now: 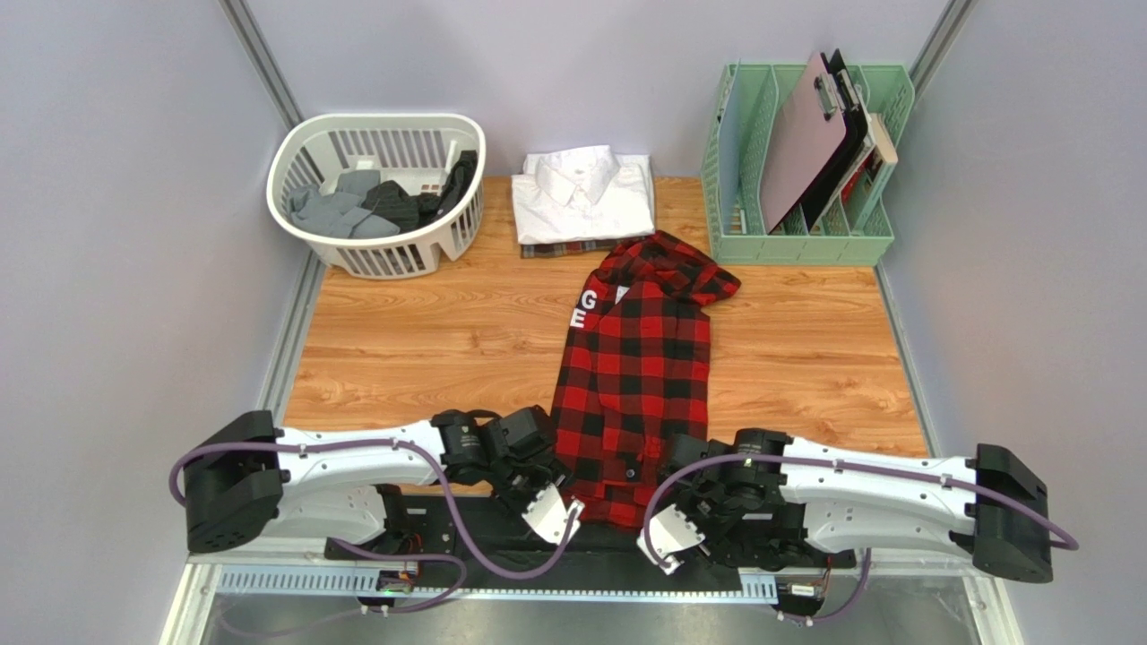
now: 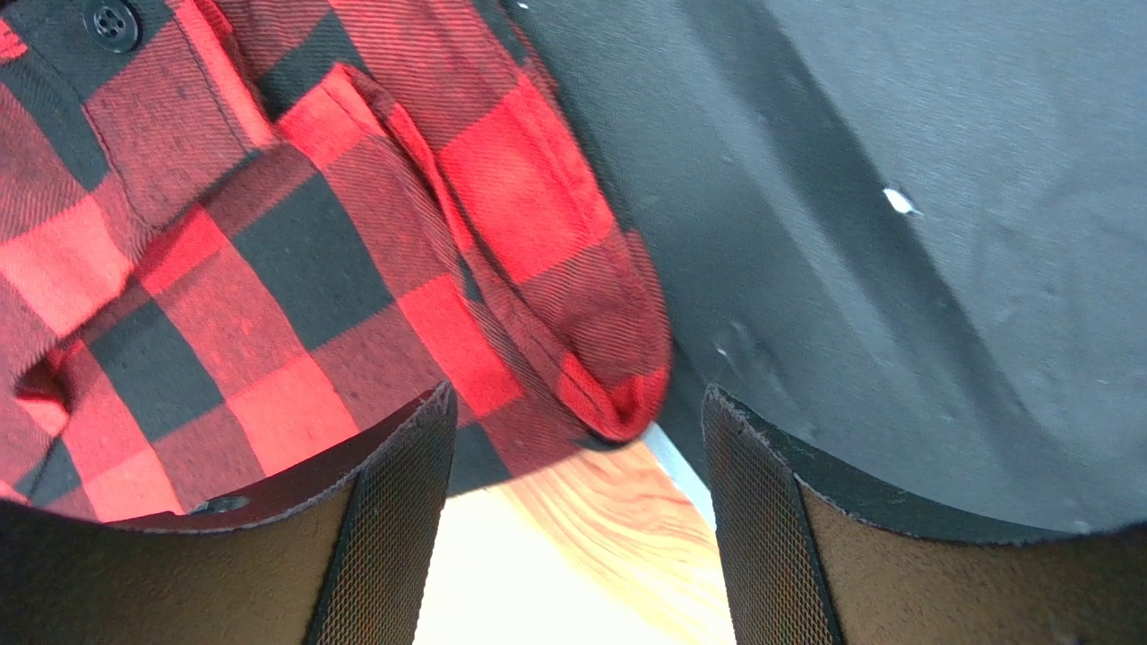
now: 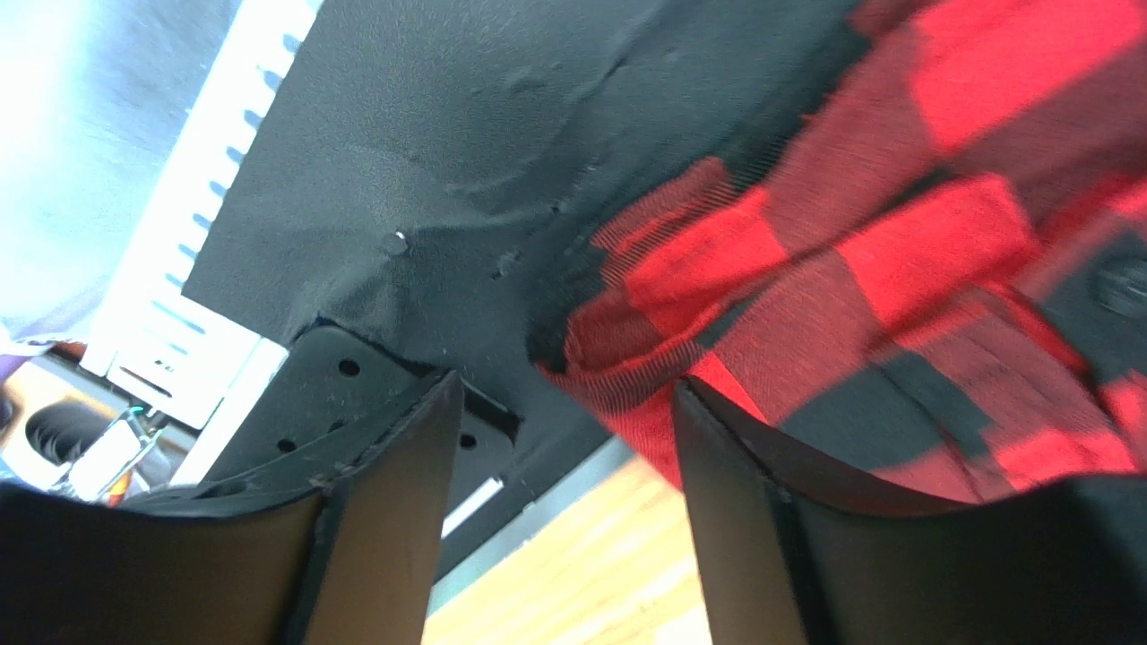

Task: Fold and stack the long sleeve shirts
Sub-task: Fold the shirt

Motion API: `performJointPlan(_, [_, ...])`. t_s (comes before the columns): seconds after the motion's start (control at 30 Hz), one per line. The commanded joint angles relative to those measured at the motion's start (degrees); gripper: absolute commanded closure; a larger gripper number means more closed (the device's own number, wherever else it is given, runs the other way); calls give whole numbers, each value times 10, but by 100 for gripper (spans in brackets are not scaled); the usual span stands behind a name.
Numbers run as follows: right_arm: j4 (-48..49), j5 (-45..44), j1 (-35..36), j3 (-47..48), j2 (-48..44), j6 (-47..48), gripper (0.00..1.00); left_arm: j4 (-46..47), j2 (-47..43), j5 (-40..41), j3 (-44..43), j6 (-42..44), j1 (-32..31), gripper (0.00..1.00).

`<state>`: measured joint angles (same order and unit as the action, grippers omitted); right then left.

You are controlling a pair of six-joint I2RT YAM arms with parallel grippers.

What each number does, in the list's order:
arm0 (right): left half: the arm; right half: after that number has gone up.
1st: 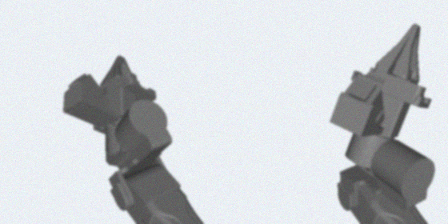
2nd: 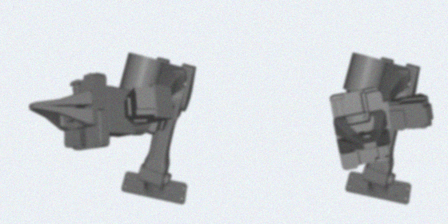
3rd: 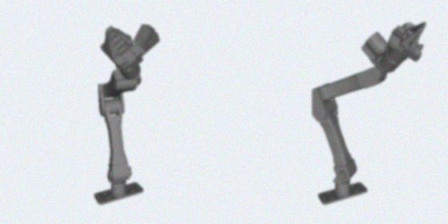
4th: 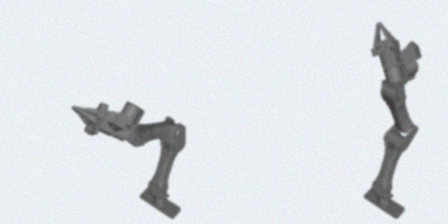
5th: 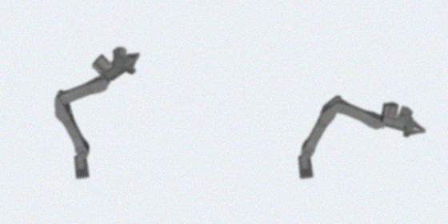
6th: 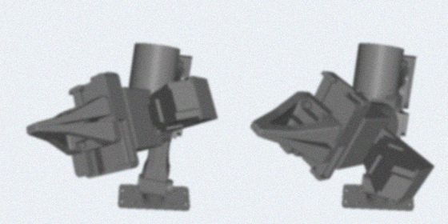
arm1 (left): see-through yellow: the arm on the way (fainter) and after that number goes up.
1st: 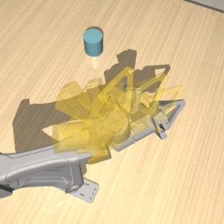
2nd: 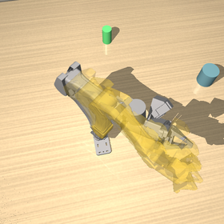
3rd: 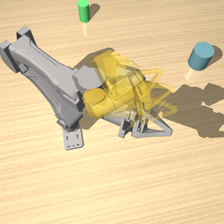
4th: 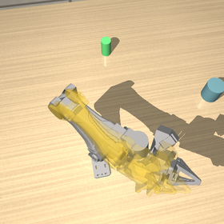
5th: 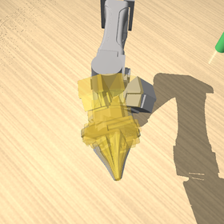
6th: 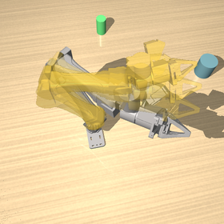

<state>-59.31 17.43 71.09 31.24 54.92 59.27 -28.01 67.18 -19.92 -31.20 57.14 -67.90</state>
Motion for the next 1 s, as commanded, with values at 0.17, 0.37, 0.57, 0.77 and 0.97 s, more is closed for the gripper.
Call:
performJointPlan(0.17, [108, -24, 16, -21, 53, -28, 54, 9, 79, 12, -51, 37, -23, 27])
performJointPlan(0.37, [140, -35, 16, -26, 68, -49, 82, 8, 103, 19, -49, 54, -44, 62])
performJointPlan(0.57, [141, -50, 27, -22, 41, -63, 100, -10, 54, -10, -49, 10, -57, 100])
performJointPlan(0.77, [57, -12, 34, 45, -58, -67, 100, -73, -76, -68, -54, -26, -57, 100])
performJointPlan(0.97, [22, -7, 41, 78, -87, -98, 100, -120, -125, -76, -73, -28, -57, 100])
